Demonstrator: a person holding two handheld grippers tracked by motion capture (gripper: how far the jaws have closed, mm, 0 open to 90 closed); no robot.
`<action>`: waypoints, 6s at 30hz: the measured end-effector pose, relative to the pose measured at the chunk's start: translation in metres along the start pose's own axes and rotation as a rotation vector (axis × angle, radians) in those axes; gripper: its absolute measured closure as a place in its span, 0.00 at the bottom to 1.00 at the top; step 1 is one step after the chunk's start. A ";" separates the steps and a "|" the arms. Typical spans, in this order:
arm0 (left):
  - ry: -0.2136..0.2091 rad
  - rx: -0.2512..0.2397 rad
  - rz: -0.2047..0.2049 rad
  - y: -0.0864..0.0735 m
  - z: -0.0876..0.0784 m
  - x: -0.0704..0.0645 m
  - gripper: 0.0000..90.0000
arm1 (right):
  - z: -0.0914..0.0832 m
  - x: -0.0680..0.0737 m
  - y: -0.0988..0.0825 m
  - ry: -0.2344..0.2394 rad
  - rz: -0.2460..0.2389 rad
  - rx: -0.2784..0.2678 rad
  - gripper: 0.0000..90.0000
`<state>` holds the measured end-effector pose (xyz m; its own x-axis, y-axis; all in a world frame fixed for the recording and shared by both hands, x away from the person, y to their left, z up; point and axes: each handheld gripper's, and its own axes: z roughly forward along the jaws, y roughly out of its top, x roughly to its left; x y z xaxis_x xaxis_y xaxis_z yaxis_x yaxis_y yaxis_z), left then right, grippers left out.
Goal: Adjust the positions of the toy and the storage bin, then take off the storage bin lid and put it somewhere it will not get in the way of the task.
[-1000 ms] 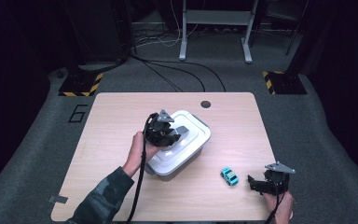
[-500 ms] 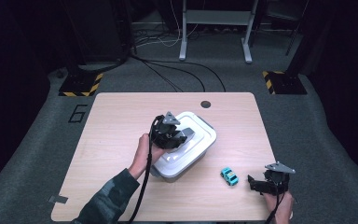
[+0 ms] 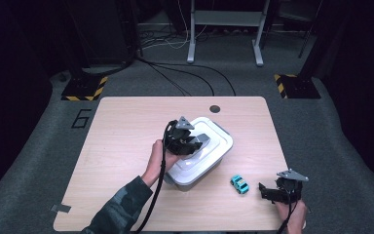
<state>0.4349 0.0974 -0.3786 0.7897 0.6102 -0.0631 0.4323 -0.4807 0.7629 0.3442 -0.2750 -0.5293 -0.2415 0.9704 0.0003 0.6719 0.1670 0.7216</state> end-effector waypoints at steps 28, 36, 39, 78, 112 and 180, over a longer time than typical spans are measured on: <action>0.032 -0.039 0.053 0.014 -0.025 0.001 0.74 | 0.000 0.000 0.000 0.002 0.000 -0.001 0.02; 0.049 -0.072 0.053 0.020 -0.041 0.006 0.74 | 0.000 0.000 0.000 0.000 0.003 -0.002 0.02; 0.053 -0.074 0.055 0.021 -0.045 0.007 0.74 | 0.000 0.000 0.000 0.001 0.003 -0.002 0.02; 0.177 -0.167 0.005 0.021 -0.111 0.050 0.74 | 0.000 0.000 0.000 0.000 0.000 -0.002 0.02; 0.341 -0.174 -0.122 -0.022 -0.151 0.115 0.74 | 0.000 0.000 0.000 -0.002 0.002 -0.002 0.02; 0.451 0.013 -0.465 -0.146 -0.075 0.206 0.74 | 0.000 0.000 0.000 -0.005 0.005 -0.002 0.02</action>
<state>0.5017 0.3404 -0.4553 0.2594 0.9599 -0.1061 0.6923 -0.1082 0.7135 0.3442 -0.2749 -0.5292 -0.2345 0.9721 0.0006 0.6719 0.1616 0.7227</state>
